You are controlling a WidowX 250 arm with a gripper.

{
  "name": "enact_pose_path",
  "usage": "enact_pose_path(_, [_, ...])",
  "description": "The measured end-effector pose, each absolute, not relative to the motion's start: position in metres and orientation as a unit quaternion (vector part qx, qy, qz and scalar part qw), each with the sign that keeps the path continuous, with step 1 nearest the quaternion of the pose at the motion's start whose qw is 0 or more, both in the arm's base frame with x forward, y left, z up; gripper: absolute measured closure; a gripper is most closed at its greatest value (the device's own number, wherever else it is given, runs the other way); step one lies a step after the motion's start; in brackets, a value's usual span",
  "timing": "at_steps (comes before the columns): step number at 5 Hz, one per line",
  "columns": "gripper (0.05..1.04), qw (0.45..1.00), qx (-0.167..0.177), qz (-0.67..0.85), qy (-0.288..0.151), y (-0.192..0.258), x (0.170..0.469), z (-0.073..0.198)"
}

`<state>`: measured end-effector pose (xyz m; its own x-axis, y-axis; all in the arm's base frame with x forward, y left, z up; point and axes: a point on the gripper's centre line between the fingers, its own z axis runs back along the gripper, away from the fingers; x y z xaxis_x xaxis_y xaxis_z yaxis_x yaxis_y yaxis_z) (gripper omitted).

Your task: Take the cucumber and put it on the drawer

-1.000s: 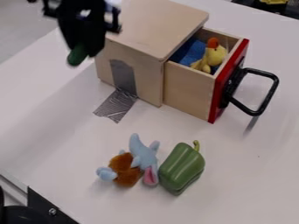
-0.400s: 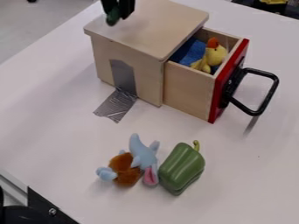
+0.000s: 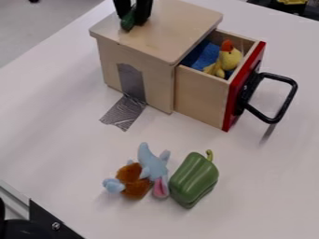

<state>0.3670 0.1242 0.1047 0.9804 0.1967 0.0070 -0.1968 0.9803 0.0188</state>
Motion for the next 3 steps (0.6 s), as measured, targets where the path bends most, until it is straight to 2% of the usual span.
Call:
enact_pose_path(1, [0.142,0.996,0.014,0.085,0.001,0.115,0.363,0.107])
enact_pose_path(2, [0.083,0.997,0.017,0.081,-0.001,0.110,0.355,0.124])
enact_pose_path(3, [0.083,0.997,0.016,0.069,-0.026,0.099,0.345,0.163])
